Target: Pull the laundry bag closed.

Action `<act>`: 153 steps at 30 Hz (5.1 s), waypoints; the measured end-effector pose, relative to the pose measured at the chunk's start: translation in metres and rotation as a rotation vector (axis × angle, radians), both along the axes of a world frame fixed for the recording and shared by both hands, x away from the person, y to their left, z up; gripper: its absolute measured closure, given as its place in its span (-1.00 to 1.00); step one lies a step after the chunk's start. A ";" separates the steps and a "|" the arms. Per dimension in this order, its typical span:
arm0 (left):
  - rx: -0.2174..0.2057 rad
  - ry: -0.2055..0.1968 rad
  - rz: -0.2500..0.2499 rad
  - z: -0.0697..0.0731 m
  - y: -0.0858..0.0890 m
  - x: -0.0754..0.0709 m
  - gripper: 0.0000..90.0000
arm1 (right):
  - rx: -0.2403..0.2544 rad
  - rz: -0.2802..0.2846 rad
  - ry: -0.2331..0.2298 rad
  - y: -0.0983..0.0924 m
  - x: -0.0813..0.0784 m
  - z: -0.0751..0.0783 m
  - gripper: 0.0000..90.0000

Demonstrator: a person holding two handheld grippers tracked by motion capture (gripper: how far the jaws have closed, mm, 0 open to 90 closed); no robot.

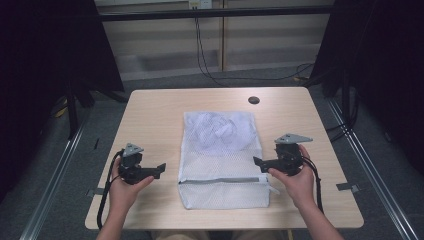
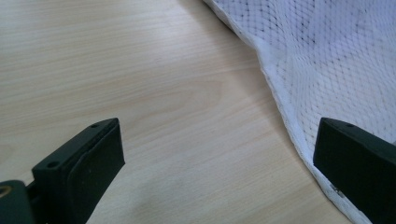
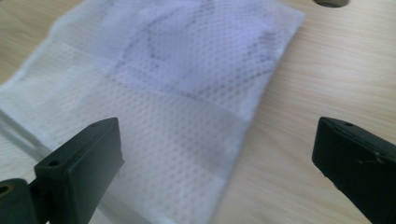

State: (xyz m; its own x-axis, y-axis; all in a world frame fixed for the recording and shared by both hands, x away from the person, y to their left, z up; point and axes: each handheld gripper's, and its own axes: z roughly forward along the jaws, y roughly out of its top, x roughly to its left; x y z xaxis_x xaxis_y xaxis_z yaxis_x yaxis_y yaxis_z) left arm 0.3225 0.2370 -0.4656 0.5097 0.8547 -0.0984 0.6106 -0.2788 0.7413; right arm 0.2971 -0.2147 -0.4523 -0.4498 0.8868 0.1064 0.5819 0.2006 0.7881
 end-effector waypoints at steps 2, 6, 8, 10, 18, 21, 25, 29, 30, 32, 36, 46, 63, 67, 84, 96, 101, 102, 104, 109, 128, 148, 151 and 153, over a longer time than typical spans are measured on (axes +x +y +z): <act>-0.003 0.011 -0.005 0.000 0.000 0.000 -0.97 | 0.020 0.012 0.004 0.006 0.001 0.000 -0.97; -0.025 0.017 -0.012 0.001 -0.001 0.000 -0.96 | 0.023 0.038 0.022 0.015 0.002 -0.004 -0.95; -0.027 0.021 -0.013 0.002 0.000 0.001 -0.96 | 0.009 0.047 0.023 0.019 -0.001 -0.005 -0.93; -0.026 0.021 -0.020 0.002 -0.001 0.002 -0.96 | 0.014 0.059 0.030 0.022 -0.004 -0.004 -0.93; -0.038 0.026 -0.049 0.004 -0.004 0.000 -0.96 | 0.023 0.083 0.052 0.034 -0.010 -0.004 -0.88; -0.047 0.026 -0.052 0.004 -0.005 -0.003 -0.96 | 0.027 0.093 0.054 0.042 -0.011 -0.002 -0.87; -0.046 0.030 -0.065 0.005 -0.005 -0.004 -0.96 | 0.039 0.107 0.062 0.049 -0.013 -0.001 -0.87; -0.060 0.029 -0.068 0.006 -0.004 -0.004 -0.95 | 0.045 0.124 0.072 0.060 -0.012 -0.004 -0.86; -0.059 0.027 -0.063 0.007 -0.003 -0.004 -0.95 | 0.043 0.131 0.078 0.062 -0.011 -0.005 -0.86; -0.061 0.023 -0.057 0.007 -0.002 -0.004 -0.95 | 0.045 0.138 0.084 0.067 -0.011 -0.007 -0.86; -0.071 0.043 -0.083 0.008 -0.001 -0.005 -0.90 | 0.052 0.158 0.092 0.075 -0.010 -0.009 -0.85; -0.065 0.039 -0.080 0.008 0.000 -0.009 -0.93 | 0.079 0.196 0.104 0.097 -0.007 -0.009 -0.83; -0.064 0.034 -0.091 0.007 0.005 -0.012 -0.93 | 0.087 0.252 0.126 0.133 -0.001 -0.011 -0.81; -0.067 0.033 -0.094 0.007 0.005 -0.012 -0.93 | 0.097 0.262 0.146 0.140 -0.001 -0.013 -0.78; -0.072 0.042 -0.098 0.007 0.003 -0.012 -0.92 | 0.144 0.286 0.159 0.154 0.001 -0.017 -0.50; -0.068 0.048 -0.096 0.007 0.005 -0.012 -0.91 | 0.230 0.297 0.208 0.168 0.004 -0.021 -0.29; -0.068 0.046 -0.091 0.007 0.007 -0.011 -0.91 | 0.243 0.304 0.223 0.174 0.005 -0.024 -0.25; -0.070 0.049 -0.094 0.007 0.007 -0.011 -0.91 | 0.246 0.302 0.231 0.175 0.005 -0.024 -0.24; -0.068 0.045 -0.091 0.007 0.007 -0.012 -0.91 | 0.247 0.303 0.234 0.176 0.005 -0.024 -0.21; -0.062 0.046 -0.097 0.008 0.007 -0.012 -0.91 | 0.247 0.307 0.247 0.181 0.006 -0.025 -0.19; -0.059 0.052 -0.102 0.007 0.008 -0.011 -0.91 | 0.276 0.312 0.337 0.193 0.010 -0.034 0.13; -0.060 0.061 -0.096 0.006 0.008 -0.012 -0.91 | 0.290 0.317 0.392 0.202 0.017 -0.041 0.46; -0.060 0.062 -0.098 0.005 0.009 -0.011 -0.91 | 0.288 0.325 0.393 0.204 0.018 -0.042 0.47; -0.060 0.064 -0.097 0.005 0.009 -0.011 -0.91 | 0.288 0.328 0.390 0.205 0.019 -0.043 0.53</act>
State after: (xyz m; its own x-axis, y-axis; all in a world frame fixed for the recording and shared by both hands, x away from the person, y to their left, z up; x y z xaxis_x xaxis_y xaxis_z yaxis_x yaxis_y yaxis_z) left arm 0.3111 0.2458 -0.4608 0.5810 0.7930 -0.1833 0.6296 -0.2951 0.7187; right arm 0.3162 -0.0096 -0.4956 -0.5753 0.6182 0.5356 0.7837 0.2289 0.5775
